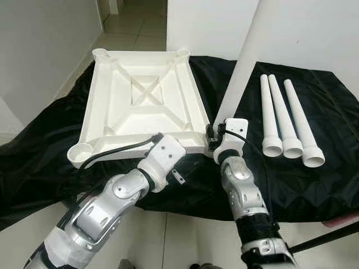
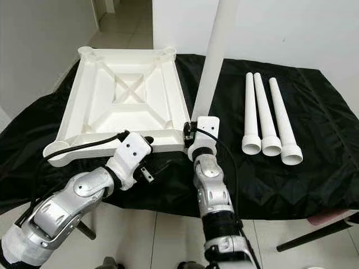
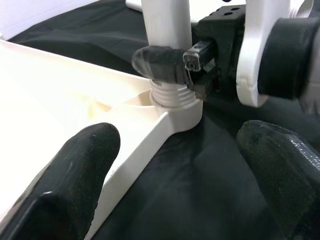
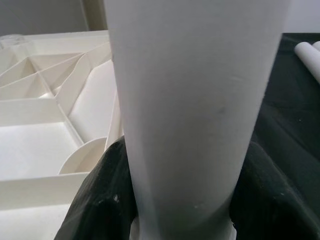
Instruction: Building children table
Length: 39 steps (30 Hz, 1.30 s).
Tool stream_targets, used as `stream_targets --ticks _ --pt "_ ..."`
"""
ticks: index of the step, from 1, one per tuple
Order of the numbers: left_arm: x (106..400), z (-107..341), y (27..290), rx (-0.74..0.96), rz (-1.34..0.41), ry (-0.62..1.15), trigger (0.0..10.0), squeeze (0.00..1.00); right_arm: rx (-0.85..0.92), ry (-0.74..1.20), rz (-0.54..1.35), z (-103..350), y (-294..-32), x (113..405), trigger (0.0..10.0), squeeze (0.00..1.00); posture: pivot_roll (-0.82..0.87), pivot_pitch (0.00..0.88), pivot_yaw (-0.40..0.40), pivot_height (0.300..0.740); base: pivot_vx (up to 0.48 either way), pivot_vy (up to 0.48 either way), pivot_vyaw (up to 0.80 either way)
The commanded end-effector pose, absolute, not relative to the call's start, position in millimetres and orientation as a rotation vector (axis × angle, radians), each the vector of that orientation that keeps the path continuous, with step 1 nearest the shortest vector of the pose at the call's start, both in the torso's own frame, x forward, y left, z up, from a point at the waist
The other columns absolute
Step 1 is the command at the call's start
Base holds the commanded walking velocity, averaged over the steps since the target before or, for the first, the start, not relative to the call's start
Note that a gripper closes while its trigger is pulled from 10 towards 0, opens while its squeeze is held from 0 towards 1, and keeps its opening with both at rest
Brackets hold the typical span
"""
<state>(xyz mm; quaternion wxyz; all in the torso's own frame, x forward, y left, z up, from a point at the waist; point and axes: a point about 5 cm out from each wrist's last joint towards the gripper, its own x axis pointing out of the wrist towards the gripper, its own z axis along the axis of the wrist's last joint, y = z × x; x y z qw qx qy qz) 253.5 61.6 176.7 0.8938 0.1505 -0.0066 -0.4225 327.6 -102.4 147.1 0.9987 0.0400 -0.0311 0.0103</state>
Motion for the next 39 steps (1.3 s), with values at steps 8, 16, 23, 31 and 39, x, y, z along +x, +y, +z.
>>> stream_targets --ticks 8,16,23,31,39 --pt "249 175 57 0.313 -0.993 0.009 10.0 0.0 0.071 -0.043 0.026 144 -114 325 10.0 1.0 -0.03 0.109 -0.023 0.74 0.0 0.0 0.0" --pt "248 174 56 0.315 -0.996 0.008 10.0 0.0 0.087 -0.099 0.128 156 -131 330 10.0 1.0 -0.03 0.101 -0.025 0.74 0.0 0.0 0.0" --pt "249 174 56 0.318 -0.997 0.007 10.0 0.0 0.094 -0.122 0.335 160 -135 331 10.0 0.0 -0.03 0.095 -0.023 0.74 0.0 0.0 0.0" --pt "250 175 54 0.327 -1.013 0.0 10.0 0.0 -0.034 -0.144 0.664 162 -131 340 10.0 0.0 -0.03 0.079 -0.011 0.74 0.0 0.0 0.0" --pt "250 176 55 0.33 -1.016 -0.002 10.0 0.0 -0.142 -0.069 0.774 154 -142 349 6.3 0.0 -0.03 0.069 -0.007 0.74 0.0 0.0 0.0"
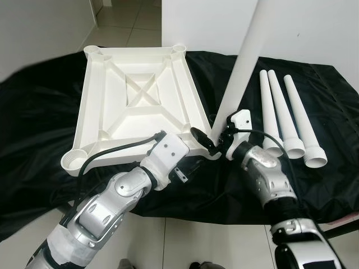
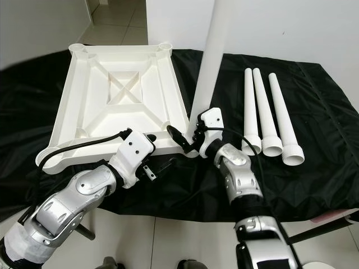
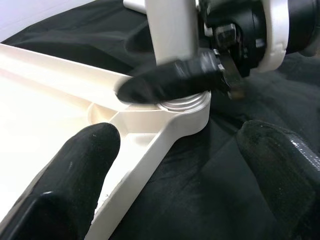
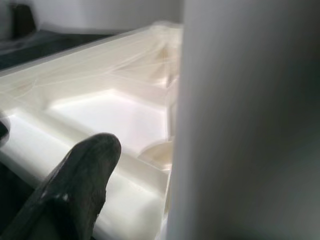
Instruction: Building children table
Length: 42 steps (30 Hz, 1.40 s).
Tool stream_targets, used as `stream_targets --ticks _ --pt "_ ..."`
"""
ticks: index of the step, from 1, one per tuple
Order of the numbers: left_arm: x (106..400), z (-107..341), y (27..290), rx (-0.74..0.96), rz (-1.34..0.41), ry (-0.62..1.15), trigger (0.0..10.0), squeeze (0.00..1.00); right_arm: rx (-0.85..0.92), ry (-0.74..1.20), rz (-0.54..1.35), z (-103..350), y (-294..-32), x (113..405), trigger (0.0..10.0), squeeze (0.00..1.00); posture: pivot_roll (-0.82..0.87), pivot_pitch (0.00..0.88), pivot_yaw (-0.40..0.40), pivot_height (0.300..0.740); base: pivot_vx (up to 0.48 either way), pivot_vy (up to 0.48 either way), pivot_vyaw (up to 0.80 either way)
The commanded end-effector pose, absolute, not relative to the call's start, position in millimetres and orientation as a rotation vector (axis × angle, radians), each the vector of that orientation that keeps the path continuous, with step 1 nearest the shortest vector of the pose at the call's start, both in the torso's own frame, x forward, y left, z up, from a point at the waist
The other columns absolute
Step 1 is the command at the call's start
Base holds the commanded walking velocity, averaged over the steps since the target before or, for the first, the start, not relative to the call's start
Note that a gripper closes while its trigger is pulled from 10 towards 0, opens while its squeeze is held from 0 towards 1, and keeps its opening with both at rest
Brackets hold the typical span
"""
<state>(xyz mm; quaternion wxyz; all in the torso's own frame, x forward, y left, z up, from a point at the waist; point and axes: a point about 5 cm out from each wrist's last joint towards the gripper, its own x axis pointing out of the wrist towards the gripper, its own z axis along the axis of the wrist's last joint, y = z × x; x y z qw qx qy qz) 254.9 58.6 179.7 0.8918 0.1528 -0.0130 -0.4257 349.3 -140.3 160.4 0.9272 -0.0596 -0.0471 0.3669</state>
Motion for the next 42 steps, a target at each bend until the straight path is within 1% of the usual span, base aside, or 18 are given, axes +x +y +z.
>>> stream_targets --ticks 1,2,3,4,5,12,13,14,15,22,26,28,32,33,34,37,38,42 --pt "250 176 55 0.33 -1.016 -0.002 10.0 0.0 -0.142 -0.069 0.774 154 -142 349 6.3 0.0 -0.03 0.069 -0.007 0.74 0.0 0.0 0.0" --pt "250 176 55 0.332 -1.016 -0.002 10.0 0.0 -0.152 -0.055 0.774 152 -144 349 2.9 0.0 -0.03 0.069 -0.006 0.74 0.0 0.0 0.0" --pt "250 176 55 0.332 -1.016 -0.002 10.0 0.0 -0.152 -0.055 0.774 152 -144 349 2.9 0.0 -0.03 0.069 -0.006 0.74 0.0 0.0 0.0" --pt "250 176 55 0.332 -1.016 -0.001 10.0 0.0 -0.16 -0.049 0.774 151 -147 349 1.8 0.0 -0.03 0.069 -0.005 0.74 0.0 0.0 0.0" --pt "251 176 55 0.333 -1.017 -0.001 10.0 0.0 -0.162 -0.04 0.779 148 -150 349 0.0 0.0 -0.03 0.067 -0.002 0.74 0.0 0.0 0.0" --pt "251 175 56 0.34 -1.023 0.001 10.0 0.0 -0.136 -0.024 0.79 140 -157 349 0.0 0.0 -0.03 0.067 0.004 0.74 0.0 0.0 0.0" --pt "251 176 56 0.34 -1.023 0.001 10.0 0.0 -0.127 -0.022 0.783 139 -156 349 8.4 0.0 -0.03 0.065 0.006 0.74 0.0 0.0 0.0" --pt "251 176 56 0.34 -1.023 0.001 10.0 0.0 -0.127 -0.022 0.783 139 -156 349 8.4 0.0 -0.03 0.065 0.006 0.74 0.0 0.0 0.0" --pt "251 176 56 0.34 -1.023 0.001 10.0 0.0 -0.106 -0.023 0.783 138 -154 348 10.0 0.0 -0.03 0.066 0.006 0.74 0.0 0.0 0.0" --pt "251 176 56 0.341 -1.024 0.002 10.0 0.0 -0.066 -0.024 0.754 138 -148 349 10.0 0.0 -0.03 0.066 0.005 0.74 0.0 0.0 0.0" --pt "251 175 57 0.341 -1.022 0.003 10.0 0.0 -0.067 -0.008 0.673 136 -141 349 10.0 0.0 -0.03 0.067 0.002 0.74 0.0 0.0 0.0" --pt "250 175 57 0.338 -1.019 0.005 10.0 0.0 -0.033 0.012 0.579 133 -131 346 10.0 0.0 -0.03 0.069 0.002 0.74 0.0 0.0 0.0" --pt "250 175 57 0.338 -1.019 0.006 10.0 0.0 -0.003 0.019 0.515 132 -128 345 10.0 0.0 -0.02 0.071 0.002 0.74 0.0 0.0 0.0" --pt "250 175 57 0.337 -1.019 0.007 10.0 0.0 0.011 0.022 0.425 132 -126 345 10.0 0.0 -0.02 0.073 0.0 0.74 0.0 0.0 0.0" --pt "250 175 57 0.337 -1.019 0.007 10.0 0.0 0.011 0.022 0.425 132 -126 345 10.0 0.0 -0.02 0.073 0.0 0.74 0.0 0.0 0.0" --pt "250 175 58 0.337 -1.017 0.008 10.0 0.0 0.036 0.027 0.27 129 -124 343 10.0 0.0 -0.02 0.077 -0.002 0.74 0.0 0.0 0.0" --pt "250 175 58 0.337 -1.017 0.008 10.0 0.0 0.036 0.027 0.27 129 -124 343 10.0 0.0 -0.02 0.077 -0.002 0.74 0.0 0.0 0.0" --pt "250 175 58 0.334 -1.014 0.008 10.0 0.0 0.048 0.039 0.109 127 -120 339 10.0 0.0 -0.02 0.081 -0.006 0.74 0.0 0.0 0.0"
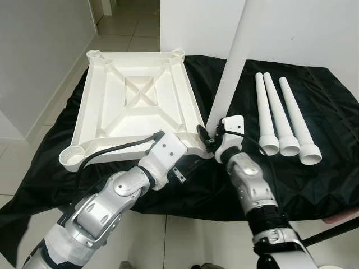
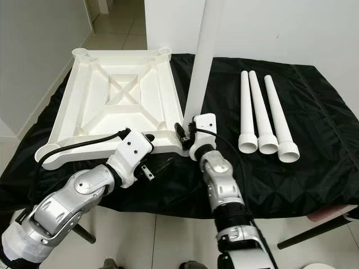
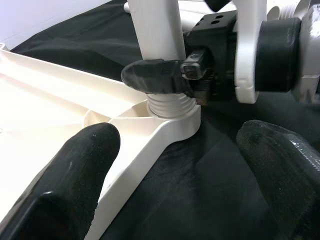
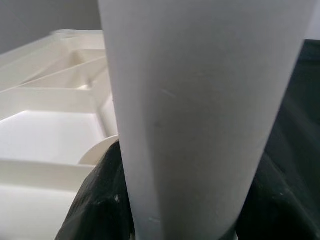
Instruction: Building children table
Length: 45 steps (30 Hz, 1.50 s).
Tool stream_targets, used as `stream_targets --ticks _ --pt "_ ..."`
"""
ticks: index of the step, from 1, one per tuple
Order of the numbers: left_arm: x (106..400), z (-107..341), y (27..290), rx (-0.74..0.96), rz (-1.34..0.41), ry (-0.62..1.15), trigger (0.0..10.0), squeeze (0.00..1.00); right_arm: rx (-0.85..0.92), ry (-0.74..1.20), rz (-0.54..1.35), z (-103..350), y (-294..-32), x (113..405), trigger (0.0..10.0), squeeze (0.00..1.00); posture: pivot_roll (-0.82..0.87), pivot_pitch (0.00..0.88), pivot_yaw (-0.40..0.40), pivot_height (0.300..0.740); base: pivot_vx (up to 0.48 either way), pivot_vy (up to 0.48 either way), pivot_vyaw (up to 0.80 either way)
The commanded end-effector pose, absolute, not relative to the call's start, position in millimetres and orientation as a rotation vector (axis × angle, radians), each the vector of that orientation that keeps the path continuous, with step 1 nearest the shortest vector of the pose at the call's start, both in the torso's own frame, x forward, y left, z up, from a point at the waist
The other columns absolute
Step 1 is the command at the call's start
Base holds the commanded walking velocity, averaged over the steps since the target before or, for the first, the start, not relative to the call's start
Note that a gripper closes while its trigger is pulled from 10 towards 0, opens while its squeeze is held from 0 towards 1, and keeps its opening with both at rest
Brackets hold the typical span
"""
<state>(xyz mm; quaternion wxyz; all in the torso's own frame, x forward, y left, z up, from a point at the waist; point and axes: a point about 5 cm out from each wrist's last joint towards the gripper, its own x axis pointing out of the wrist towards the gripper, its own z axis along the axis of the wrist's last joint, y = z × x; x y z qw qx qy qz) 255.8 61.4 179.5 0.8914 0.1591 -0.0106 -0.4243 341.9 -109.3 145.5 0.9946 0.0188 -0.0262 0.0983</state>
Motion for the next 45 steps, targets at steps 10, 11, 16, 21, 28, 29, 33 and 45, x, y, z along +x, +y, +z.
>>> stream_targets --ticks 10,11,16,21,28,29,33,45 --pt "249 175 57 0.33 -1.012 0.01 10.0 0.0 0.062 -0.005 0.05 135 -103 329 10.0 0.0 -0.02 0.089 -0.009 0.74 0.0 0.0 0.0" --pt "249 175 57 0.329 -1.012 0.01 10.0 0.0 0.057 -0.003 0.048 135 -105 329 10.0 0.0 -0.02 0.089 -0.01 0.74 0.0 0.0 0.0" --pt "252 178 57 0.31 -0.986 -0.005 10.0 0.0 0.052 -0.001 0.05 136 -108 331 10.0 0.0 -0.03 0.093 -0.012 0.74 0.0 0.0 0.0" --pt "256 181 58 0.288 -0.959 -0.016 10.0 0.0 0.05 -0.016 0.07 139 -110 331 10.0 1.0 -0.03 0.091 -0.013 0.74 0.0 0.0 0.0" --pt "256 180 58 0.305 -0.959 -0.017 10.0 0.0 0.023 -0.094 0.206 157 -131 338 10.0 0.26 -0.03 0.088 -0.011 0.74 0.0 0.0 0.0" --pt "256 180 58 0.307 -0.96 -0.018 10.0 0.0 0.017 -0.099 0.24 159 -132 339 10.0 0.0 -0.03 0.089 -0.01 0.74 0.0 0.0 0.0" --pt "257 181 59 0.309 -0.96 -0.018 10.0 0.0 0.01 -0.1 0.297 161 -132 341 10.0 0.0 -0.03 0.087 -0.01 0.74 0.0 0.0 0.0" --pt "258 182 60 0.315 -0.96 -0.024 10.0 0.0 -0.167 -0.043 0.741 158 -129 348 10.0 0.0 -0.01 0.081 0.0 0.74 0.0 0.0 0.0"
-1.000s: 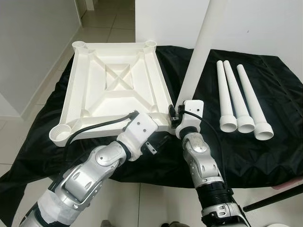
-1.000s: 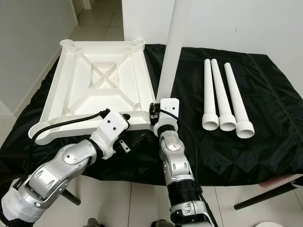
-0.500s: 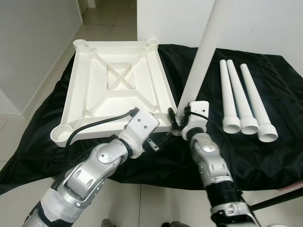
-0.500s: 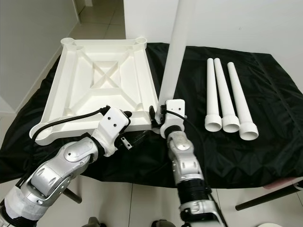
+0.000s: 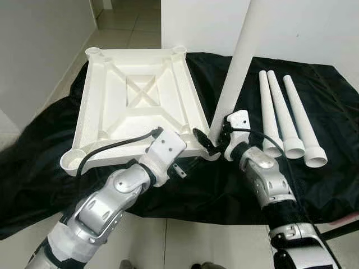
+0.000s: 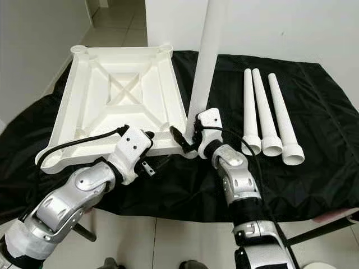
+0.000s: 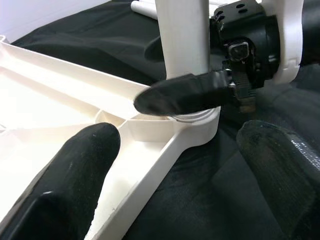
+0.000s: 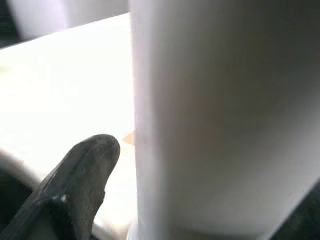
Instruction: Building children table
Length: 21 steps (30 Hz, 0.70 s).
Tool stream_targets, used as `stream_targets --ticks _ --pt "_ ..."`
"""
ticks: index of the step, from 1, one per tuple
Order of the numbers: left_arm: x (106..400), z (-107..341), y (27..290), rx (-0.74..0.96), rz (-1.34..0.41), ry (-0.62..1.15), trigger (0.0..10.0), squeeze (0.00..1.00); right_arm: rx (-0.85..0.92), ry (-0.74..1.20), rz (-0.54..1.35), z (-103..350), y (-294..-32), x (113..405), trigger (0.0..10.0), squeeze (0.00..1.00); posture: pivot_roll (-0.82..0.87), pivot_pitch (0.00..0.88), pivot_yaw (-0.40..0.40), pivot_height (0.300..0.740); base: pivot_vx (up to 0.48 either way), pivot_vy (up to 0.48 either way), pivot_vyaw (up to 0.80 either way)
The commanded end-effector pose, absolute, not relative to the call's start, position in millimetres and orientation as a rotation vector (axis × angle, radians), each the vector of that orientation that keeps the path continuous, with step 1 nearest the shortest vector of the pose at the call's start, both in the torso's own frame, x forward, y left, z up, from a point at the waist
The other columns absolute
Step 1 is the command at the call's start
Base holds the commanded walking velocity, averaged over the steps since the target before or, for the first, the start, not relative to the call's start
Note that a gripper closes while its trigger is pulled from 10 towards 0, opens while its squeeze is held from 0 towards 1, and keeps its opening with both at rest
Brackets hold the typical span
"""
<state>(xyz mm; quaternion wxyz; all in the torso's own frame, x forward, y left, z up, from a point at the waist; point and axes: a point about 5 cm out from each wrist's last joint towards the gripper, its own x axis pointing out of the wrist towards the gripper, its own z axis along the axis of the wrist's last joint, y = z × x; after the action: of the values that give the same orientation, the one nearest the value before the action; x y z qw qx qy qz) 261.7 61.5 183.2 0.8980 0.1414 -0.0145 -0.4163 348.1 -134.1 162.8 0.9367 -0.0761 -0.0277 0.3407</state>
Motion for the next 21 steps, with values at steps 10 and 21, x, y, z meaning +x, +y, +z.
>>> stream_targets --ticks 10,21 --pt "258 183 61 0.32 -0.957 -0.022 10.0 0.0 -0.156 -0.005 0.773 153 -136 352 0.0 0.0 -0.01 0.081 -0.004 0.74 0.0 0.0 0.0" --pt "257 182 61 0.318 -0.962 -0.017 10.0 0.0 -0.105 0.026 0.733 146 -140 351 10.0 0.0 -0.02 0.086 -0.003 0.74 0.0 0.0 0.0"
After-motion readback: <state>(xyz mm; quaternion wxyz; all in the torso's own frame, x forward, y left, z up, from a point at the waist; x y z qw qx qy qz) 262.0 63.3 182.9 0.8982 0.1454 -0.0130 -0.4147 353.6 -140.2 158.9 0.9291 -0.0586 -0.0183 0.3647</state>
